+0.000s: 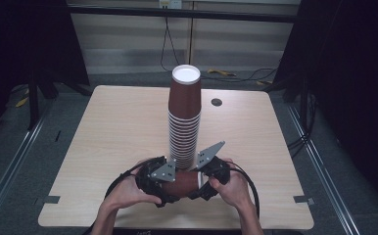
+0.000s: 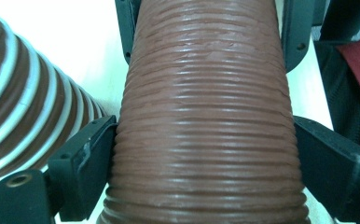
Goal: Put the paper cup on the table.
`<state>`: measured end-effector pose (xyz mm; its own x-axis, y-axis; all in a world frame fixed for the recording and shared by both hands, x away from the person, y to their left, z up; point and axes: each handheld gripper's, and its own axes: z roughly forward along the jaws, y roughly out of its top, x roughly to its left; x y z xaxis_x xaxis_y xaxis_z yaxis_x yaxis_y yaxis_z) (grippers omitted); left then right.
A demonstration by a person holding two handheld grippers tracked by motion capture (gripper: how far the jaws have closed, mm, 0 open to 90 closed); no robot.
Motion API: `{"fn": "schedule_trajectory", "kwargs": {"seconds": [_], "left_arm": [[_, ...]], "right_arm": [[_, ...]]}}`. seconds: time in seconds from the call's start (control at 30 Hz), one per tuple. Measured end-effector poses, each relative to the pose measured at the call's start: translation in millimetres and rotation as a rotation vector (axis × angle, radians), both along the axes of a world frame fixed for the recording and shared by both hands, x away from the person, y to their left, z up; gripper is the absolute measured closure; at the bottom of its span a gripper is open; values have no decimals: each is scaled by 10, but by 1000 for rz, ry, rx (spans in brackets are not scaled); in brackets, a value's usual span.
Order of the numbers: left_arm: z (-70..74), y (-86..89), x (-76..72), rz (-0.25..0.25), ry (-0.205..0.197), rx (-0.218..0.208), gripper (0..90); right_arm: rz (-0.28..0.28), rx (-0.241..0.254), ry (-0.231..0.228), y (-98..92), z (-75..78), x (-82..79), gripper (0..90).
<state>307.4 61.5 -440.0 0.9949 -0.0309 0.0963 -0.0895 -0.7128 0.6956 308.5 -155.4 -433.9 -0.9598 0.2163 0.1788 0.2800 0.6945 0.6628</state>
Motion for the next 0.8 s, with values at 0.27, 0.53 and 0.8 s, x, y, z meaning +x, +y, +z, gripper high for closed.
{"fn": "schedule_trajectory", "kwargs": {"seconds": [0.27, 0.53, 0.8], "left_arm": [[27, 49, -8, 15, 4, -65, 122], [126, 126, -5, 25, 5, -207, 156], [155, 235, -11, 76, -1, -288, 158]], "right_arm": [[-10, 8, 5, -13, 12, -16, 220], [-4, 15, -4, -3, -8, -14, 219], [-43, 13, -1, -71, -20, -11, 219]]}}
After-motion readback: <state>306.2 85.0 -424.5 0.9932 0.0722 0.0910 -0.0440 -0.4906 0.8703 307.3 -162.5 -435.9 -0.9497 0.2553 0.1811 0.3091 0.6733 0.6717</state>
